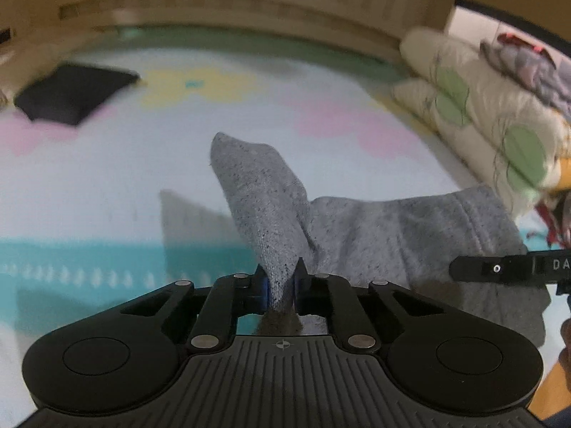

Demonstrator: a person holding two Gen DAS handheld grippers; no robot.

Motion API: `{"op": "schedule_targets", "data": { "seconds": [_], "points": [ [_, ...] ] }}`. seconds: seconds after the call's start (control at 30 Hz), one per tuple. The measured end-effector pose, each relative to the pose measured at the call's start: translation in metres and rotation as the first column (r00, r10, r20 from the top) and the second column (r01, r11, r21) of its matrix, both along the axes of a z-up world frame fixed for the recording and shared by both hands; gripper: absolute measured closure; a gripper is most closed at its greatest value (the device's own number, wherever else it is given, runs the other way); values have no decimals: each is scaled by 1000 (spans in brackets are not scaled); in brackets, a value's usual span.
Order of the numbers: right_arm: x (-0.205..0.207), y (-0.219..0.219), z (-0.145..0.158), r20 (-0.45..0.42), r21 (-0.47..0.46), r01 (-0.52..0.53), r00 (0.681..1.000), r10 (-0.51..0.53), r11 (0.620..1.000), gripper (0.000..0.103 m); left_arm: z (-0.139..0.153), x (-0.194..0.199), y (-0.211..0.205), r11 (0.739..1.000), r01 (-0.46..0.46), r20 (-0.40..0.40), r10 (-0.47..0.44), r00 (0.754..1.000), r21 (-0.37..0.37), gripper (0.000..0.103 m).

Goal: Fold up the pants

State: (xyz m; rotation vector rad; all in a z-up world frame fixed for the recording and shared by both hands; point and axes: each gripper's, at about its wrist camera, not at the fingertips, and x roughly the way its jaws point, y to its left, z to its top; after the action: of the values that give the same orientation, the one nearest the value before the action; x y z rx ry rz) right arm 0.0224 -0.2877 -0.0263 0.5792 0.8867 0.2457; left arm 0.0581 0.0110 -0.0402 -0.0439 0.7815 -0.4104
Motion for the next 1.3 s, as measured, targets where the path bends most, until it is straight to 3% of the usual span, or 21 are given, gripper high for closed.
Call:
{"op": "schedule_targets", "data": {
  "seconds": [0.1, 0.2, 0.37, 0.53, 0.57, 0.67, 0.8, 0.83, 0.93, 1.1, 1.23, 1.3],
  "points": [
    [11, 14, 22, 54, 15, -34, 998, 33, 999, 62, 22, 15, 10, 998, -61, 84, 60, 995, 12, 92],
    [38, 24, 35, 90, 55, -42, 995, 37, 998, 62, 37, 52, 23, 996, -92, 81, 93, 992, -14, 92],
    [104, 32, 46, 114, 87, -57, 992, 47, 995, 62, 45, 118, 29, 994, -105, 102, 103, 989, 18, 92],
    [168, 36, 32, 89, 69, -84, 993, 77, 994, 62, 18, 174, 27, 992, -107, 68, 102, 992, 68, 89],
    [177, 35, 25, 76, 69, -82, 994, 77, 994, 61, 7, 181, 26, 990, -109, 50, 105, 993, 90, 84],
    [204, 37, -4, 9, 15, -66, 998, 65, 998, 54, -28, 201, 25, 969, -150, 18, 150, 989, 197, 83],
    [221, 40, -46, -111, -174, -2, 994, -18, 985, 36, -57, 207, 32, 948, -153, -17, 164, 986, 280, 73],
    [219, 38, -52, -113, -171, 17, 993, -36, 985, 29, -59, 205, 36, 945, -158, -17, 170, 985, 287, 72],
    [209, 33, -55, -92, -139, 59, 993, -72, 989, 29, -53, 197, 42, 937, -191, -7, 202, 979, 293, 72],
    [178, 43, -16, -41, -263, 93, 993, -107, 960, 25, 5, 163, 41, 934, -256, 71, 246, 967, 250, 70],
    [142, 53, 35, 69, -355, 160, 987, -145, 921, 1, 55, 121, 29, 933, -275, 155, 243, 958, 234, 45],
    [136, 62, 61, 148, -399, 187, 979, -138, 898, 1, 76, 99, 19, 928, -277, 215, 226, 950, 250, 35]
  ]
}}
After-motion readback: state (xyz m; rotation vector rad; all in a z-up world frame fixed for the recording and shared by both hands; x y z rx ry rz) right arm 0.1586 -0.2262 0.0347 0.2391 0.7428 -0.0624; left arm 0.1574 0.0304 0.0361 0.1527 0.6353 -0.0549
